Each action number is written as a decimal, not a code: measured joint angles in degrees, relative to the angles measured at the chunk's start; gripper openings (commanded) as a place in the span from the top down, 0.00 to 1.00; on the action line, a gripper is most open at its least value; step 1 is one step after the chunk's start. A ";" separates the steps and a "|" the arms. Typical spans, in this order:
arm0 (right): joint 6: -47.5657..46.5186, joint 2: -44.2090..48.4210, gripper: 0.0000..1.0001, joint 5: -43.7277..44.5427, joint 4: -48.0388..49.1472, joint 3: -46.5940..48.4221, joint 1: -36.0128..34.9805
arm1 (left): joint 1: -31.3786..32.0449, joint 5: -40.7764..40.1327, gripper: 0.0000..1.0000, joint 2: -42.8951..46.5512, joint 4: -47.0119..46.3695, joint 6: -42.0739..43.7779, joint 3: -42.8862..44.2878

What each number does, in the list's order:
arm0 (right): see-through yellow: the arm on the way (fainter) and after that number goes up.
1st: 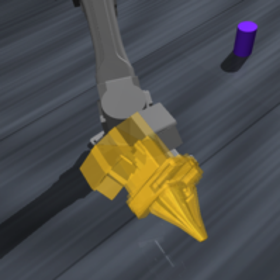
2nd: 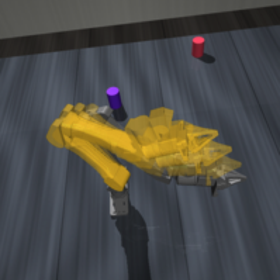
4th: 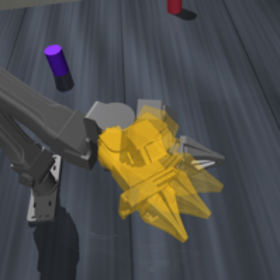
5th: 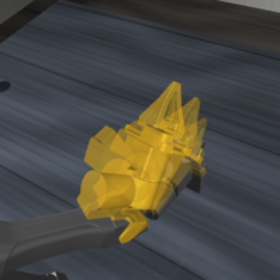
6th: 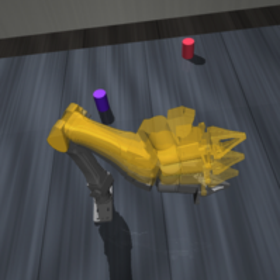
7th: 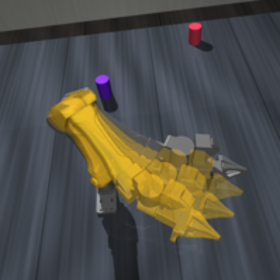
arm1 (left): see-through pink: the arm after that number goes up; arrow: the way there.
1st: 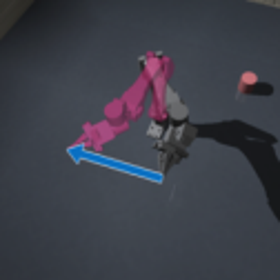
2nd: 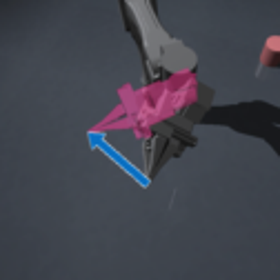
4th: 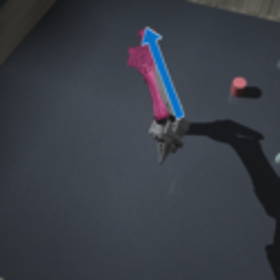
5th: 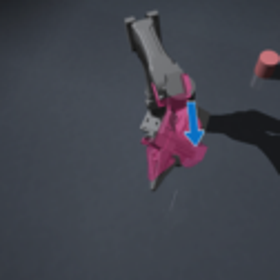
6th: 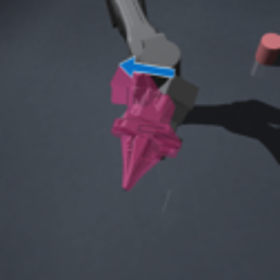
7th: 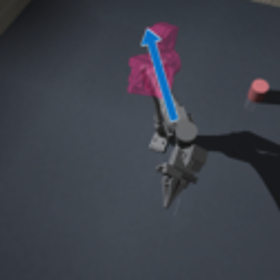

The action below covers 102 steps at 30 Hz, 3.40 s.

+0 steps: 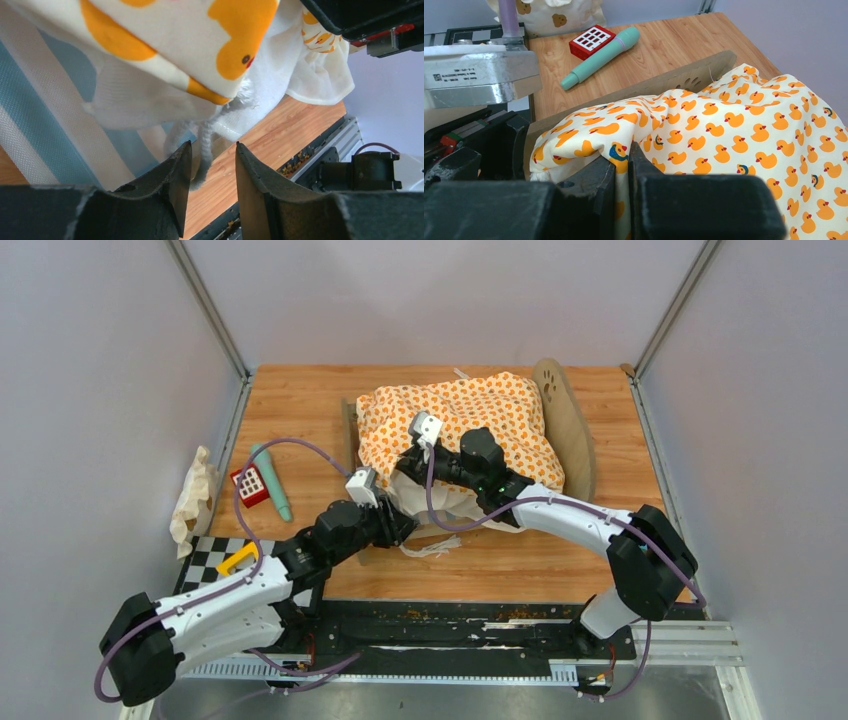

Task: Set up the pet bed
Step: Cross the ropes on the bed frame.

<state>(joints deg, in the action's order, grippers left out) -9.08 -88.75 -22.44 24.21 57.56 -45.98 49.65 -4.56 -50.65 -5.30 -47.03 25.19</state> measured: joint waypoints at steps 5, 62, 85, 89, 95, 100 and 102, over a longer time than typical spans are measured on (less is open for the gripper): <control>-0.17 0.00 0.92 1.25 -0.20 0.02 0.00 | 0.28 0.04 0.77 -0.17 0.22 1.22 0.02; 1.79 -1.09 0.91 20.31 -4.92 4.00 1.44 | 2.80 -3.08 0.44 0.13 -2.45 3.82 0.37; 1.73 -1.07 0.90 20.22 -6.38 4.00 1.44 | 6.97 -7.43 0.51 -15.78 -18.84 3.26 2.36; 1.70 -1.07 0.90 20.20 -6.78 4.00 1.44 | 7.50 -6.25 0.65 -18.32 -21.94 3.15 2.34; 1.49 -1.05 0.90 20.26 -7.43 4.00 1.46 | 7.74 -0.74 0.80 -18.05 -26.21 3.28 -0.04; 1.49 -1.03 0.90 20.44 -7.80 4.00 1.84 | 7.76 4.63 0.96 -12.13 -26.53 3.54 -3.82; 1.49 -0.94 0.90 20.46 -7.96 4.00 2.01 | 7.76 5.57 0.97 -7.15 -23.50 4.00 -4.52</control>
<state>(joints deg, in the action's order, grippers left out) -7.60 -89.69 -1.98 16.25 61.56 -43.97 57.41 1.02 -57.80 -28.80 -43.03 20.67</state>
